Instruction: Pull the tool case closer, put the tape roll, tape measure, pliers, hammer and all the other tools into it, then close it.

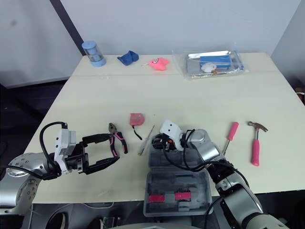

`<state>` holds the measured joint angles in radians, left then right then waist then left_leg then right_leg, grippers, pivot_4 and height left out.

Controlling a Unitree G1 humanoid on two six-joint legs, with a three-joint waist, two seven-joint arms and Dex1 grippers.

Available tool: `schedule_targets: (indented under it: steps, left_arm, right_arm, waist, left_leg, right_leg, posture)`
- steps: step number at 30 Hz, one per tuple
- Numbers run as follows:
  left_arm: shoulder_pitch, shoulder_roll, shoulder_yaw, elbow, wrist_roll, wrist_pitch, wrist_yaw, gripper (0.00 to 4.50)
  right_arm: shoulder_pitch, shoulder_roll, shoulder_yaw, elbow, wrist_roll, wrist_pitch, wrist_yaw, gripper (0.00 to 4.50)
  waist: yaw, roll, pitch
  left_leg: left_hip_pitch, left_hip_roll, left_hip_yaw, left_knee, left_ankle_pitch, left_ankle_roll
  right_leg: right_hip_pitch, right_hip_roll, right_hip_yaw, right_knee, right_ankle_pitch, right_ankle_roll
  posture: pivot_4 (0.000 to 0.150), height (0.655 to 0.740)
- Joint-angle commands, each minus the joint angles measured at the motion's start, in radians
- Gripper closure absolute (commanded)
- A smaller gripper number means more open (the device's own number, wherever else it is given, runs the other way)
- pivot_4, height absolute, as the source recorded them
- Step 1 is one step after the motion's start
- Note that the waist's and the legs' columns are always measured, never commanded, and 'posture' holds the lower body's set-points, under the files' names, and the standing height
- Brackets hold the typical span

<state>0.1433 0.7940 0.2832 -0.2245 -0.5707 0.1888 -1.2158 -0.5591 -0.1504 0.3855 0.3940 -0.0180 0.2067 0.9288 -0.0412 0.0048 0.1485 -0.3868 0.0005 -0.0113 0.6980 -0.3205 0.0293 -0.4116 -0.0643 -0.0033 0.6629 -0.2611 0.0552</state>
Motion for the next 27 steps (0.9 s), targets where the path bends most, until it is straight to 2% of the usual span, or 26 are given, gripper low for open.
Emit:
schedule_targets:
  steps: [1, 4, 8, 18, 22, 27]
  left_arm:
    - [-0.003, 0.011, 0.015, -0.008, -0.003, -0.004, -0.003, 0.00]
    - [-0.006, 0.010, 0.011, -0.004, 0.002, -0.005, -0.002, 0.00]
    - [-0.007, 0.006, 0.009, -0.004, 0.002, -0.005, 0.000, 0.00]
    - [0.000, -0.002, 0.019, -0.013, -0.021, 0.001, -0.002, 0.00]
    - [0.005, -0.018, 0.050, -0.008, -0.043, 0.011, 0.022, 0.00]
    - [0.067, -0.055, 0.136, 0.044, -0.053, 0.013, 0.068, 0.00]
  right_arm:
    - [-0.022, -0.016, 0.029, 0.028, -0.038, -0.035, -0.001, 2.85]
    - [-0.026, -0.036, 0.053, 0.057, -0.077, -0.018, -0.005, 2.85]
    - [-0.024, -0.028, 0.030, 0.019, -0.047, -0.016, -0.004, 2.85]
    - [0.060, -0.040, -0.088, -0.295, 0.128, 0.005, 0.017, 2.85]
    - [0.174, -0.100, -0.191, -0.479, 0.214, 0.067, -0.018, 2.85]
    - [0.474, -0.237, -0.518, -0.736, 0.352, 0.071, -0.093, 2.85]
  waist:
    - [0.000, 0.000, 0.000]
    - [0.000, 0.000, 0.000]
    - [0.001, 0.000, 0.000]
    - [0.001, 0.000, 0.000]
    - [0.010, 0.000, 0.000]
    - [0.033, 0.000, 0.000]
  left_leg:
    - [0.000, 0.000, 0.000, 0.000, 0.000, 0.000]
    - [0.000, 0.000, 0.000, 0.000, 0.000, 0.000]
    - [0.002, 0.000, 0.000, 0.000, 0.000, 0.000]
    - [0.001, 0.001, 0.000, 0.000, 0.000, 0.000]
    - [0.001, 0.001, 0.000, 0.000, 0.000, 0.000]
    - [-0.001, 0.000, 0.000, 0.000, -0.001, 0.002]
  right_leg:
    - [0.000, 0.000, 0.000, 0.000, 0.000, 0.000]
    - [0.000, 0.000, 0.000, 0.000, 0.000, 0.000]
    - [0.002, 0.000, 0.000, 0.000, 0.000, 0.000]
    - [0.001, -0.004, 0.000, 0.000, 0.000, 0.000]
    - [0.001, -0.004, 0.000, 0.000, 0.000, 0.000]
    - [0.001, -0.006, 0.000, -0.002, 0.000, 0.000]
  posture:
    - [0.150, 0.7400]
    - [0.150, 0.7400]
    - [0.150, 0.7400]
    - [0.150, 0.7400]
    - [0.150, 0.7400]
    - [0.150, 0.7400]
